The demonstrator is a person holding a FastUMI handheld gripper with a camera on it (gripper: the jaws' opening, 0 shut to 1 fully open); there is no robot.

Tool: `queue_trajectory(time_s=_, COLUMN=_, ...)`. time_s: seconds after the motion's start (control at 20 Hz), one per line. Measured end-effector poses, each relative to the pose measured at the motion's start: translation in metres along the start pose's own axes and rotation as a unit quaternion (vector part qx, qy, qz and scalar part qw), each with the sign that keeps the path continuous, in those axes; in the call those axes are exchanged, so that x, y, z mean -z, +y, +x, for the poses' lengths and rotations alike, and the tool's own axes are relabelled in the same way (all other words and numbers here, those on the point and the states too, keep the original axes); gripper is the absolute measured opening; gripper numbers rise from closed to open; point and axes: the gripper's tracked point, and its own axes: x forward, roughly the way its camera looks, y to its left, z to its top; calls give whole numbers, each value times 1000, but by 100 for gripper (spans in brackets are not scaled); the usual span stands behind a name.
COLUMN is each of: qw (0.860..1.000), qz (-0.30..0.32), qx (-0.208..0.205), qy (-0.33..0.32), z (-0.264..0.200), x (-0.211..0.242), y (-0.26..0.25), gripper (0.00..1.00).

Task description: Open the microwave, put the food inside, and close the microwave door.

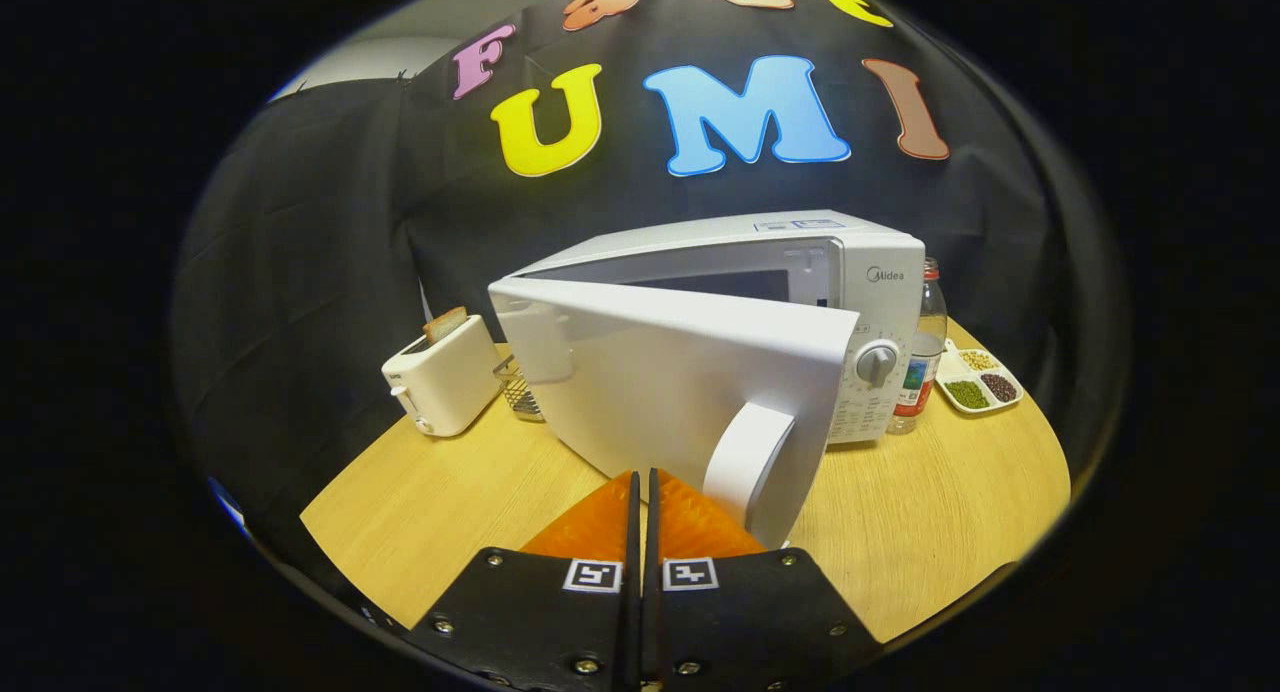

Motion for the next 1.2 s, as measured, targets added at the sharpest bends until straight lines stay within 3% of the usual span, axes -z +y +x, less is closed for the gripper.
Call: queue_trajectory(time_s=1.2, qw=999, qz=5, qx=34, qy=-32, z=88, x=-63, y=-83, gripper=1)
